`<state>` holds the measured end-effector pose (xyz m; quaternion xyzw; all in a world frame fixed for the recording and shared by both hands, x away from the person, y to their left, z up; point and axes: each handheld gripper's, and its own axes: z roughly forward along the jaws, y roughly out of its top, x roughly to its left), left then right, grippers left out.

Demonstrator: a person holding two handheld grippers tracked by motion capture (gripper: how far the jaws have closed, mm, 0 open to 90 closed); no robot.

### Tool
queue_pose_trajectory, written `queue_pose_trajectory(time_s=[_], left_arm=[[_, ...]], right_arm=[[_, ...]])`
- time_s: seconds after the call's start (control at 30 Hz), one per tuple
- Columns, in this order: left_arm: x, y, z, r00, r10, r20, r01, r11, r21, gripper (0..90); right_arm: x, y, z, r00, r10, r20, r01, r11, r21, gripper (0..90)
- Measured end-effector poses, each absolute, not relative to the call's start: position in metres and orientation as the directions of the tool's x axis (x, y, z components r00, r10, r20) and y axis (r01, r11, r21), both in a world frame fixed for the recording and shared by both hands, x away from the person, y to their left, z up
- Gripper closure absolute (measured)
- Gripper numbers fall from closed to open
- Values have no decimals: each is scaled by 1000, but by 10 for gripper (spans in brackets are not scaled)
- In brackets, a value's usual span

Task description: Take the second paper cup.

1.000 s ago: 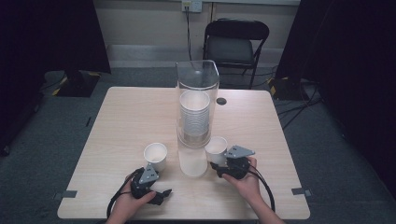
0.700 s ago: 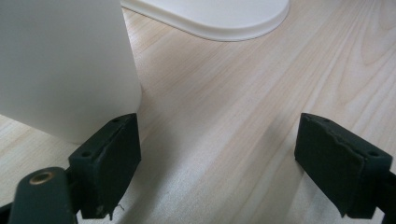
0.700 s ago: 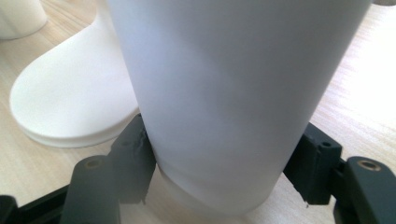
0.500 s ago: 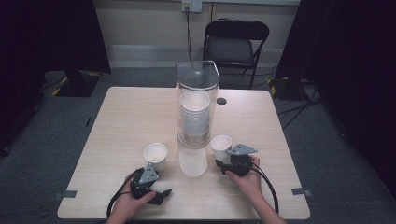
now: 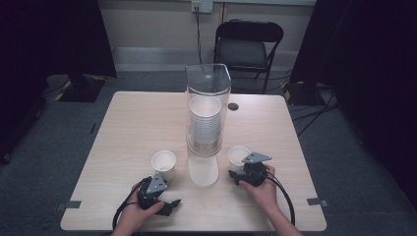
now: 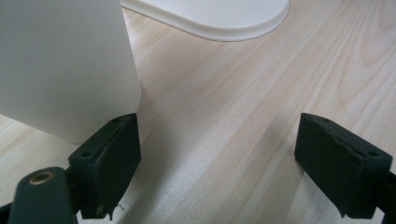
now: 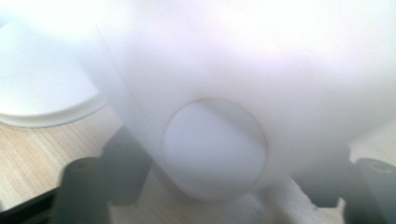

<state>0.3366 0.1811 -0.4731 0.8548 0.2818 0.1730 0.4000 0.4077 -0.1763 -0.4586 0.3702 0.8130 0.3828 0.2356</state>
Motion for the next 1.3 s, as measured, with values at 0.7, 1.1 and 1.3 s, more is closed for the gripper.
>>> queue_pose_trajectory(time_s=[0.7,1.1,1.3], left_arm=[[337,181,-473,781,620,70,344,-521,781,140],[337,181,-473,781,620,70,344,-521,781,140],[337,181,-473,781,620,70,344,-521,781,140]], right_arm=[[378,-225,-448,-617,783,-75,417,407,812,163],[362,-246,-446,-613,786,-84,418,413,809,170],[354,-259,-448,-607,791,-72,429,403,809,170]])
